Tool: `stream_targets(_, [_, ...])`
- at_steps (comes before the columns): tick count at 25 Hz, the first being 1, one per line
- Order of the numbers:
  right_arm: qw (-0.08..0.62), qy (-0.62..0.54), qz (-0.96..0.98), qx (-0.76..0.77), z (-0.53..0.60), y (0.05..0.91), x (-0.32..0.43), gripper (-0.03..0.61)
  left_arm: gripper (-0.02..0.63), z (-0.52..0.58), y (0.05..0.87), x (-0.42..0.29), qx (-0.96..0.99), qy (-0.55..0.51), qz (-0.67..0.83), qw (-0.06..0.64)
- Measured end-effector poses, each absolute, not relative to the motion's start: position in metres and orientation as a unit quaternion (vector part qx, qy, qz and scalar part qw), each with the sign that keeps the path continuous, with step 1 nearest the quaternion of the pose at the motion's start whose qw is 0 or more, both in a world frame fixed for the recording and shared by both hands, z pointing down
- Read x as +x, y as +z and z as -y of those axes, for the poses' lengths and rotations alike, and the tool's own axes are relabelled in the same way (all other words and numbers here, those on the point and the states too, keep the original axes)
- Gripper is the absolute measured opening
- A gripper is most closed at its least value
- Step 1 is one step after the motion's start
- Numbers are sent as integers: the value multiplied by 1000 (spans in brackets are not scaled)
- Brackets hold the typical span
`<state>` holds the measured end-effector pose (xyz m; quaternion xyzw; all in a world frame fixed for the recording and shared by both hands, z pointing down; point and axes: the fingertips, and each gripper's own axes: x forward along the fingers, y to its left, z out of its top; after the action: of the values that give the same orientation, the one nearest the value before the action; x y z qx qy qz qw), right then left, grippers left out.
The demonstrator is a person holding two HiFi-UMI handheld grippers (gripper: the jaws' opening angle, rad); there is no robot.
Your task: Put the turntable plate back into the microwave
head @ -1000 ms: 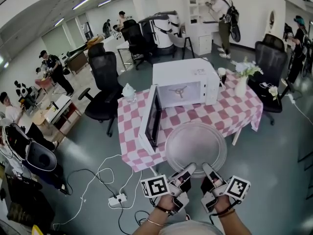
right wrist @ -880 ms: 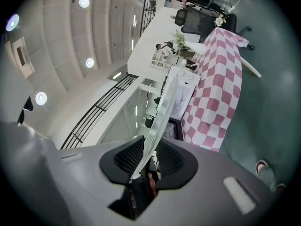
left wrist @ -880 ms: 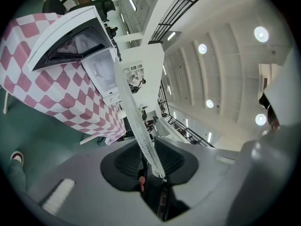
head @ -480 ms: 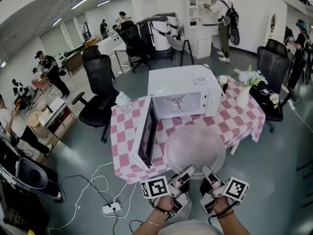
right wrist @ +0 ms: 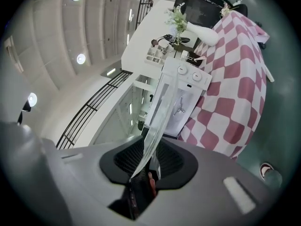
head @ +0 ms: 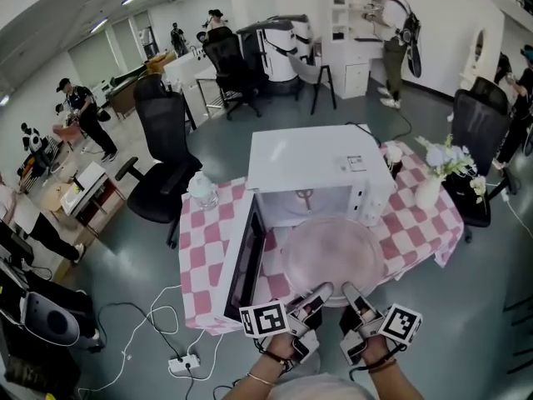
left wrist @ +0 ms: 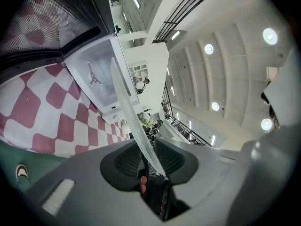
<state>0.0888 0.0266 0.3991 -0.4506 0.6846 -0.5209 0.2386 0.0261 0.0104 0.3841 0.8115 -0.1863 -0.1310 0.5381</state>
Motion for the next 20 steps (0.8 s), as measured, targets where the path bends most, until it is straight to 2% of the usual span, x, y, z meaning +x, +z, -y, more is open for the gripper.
stream_targets(20, [165,-566,-697,-408,93,430,89,74,93,101,415,23,779,-151,254,554])
